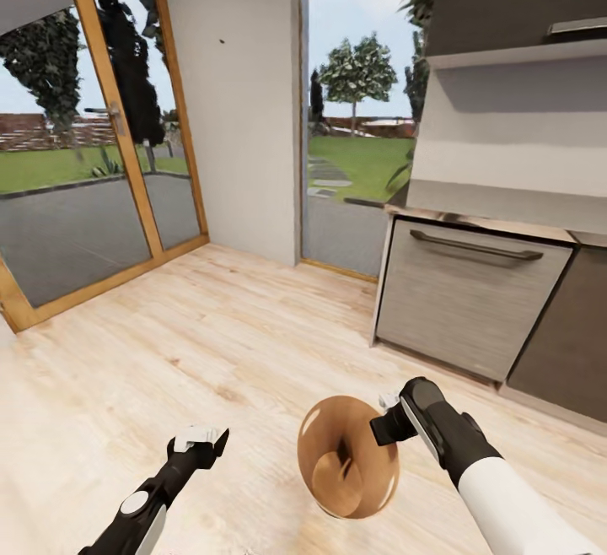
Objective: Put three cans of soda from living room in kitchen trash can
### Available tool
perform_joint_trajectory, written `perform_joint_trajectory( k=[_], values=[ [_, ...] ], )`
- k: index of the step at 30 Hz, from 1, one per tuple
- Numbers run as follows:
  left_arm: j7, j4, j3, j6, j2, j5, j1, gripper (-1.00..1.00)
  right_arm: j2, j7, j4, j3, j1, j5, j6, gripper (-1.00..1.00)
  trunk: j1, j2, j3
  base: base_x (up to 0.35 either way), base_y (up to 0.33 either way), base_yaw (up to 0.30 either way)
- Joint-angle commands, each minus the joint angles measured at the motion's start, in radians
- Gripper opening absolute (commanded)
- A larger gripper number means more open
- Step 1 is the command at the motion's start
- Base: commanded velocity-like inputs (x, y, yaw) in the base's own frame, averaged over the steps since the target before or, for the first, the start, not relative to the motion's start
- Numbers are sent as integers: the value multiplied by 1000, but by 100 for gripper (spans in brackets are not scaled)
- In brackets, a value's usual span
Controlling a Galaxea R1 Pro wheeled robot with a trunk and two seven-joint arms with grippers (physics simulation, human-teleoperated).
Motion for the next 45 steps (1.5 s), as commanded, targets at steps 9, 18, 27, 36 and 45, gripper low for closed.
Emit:
perform_joint_trajectory(
  k=[9, 18, 27, 36, 45],
  values=[
    [0, 0, 0, 0, 0, 0, 0, 100, 0, 3, 0, 0, 0, -25, 3, -100, 0, 0, 0, 0, 0, 246],
    [0, 1, 0, 0, 0, 0, 0, 100, 8, 3, 0, -1, 0, -25, 3, -100, 0, 0, 0, 0, 0, 245],
    [0, -1, 5, 0, 2, 1, 0, 100, 11, 3, 0, -2, 0, -23, 3, -100, 0, 0, 0, 0, 0, 246],
    [0, -1, 8, 0, 3, 2, 0, 100, -2, 4, 0, -11, 0, -23, 3, -100, 0, 0, 0, 0, 0, 239],
    [0, -1, 6, 0, 3, 2, 0, 100, -15, 4, -1, -20, 0, -25, 3, -100, 0, 0, 0, 0, 0, 224]
  ],
)
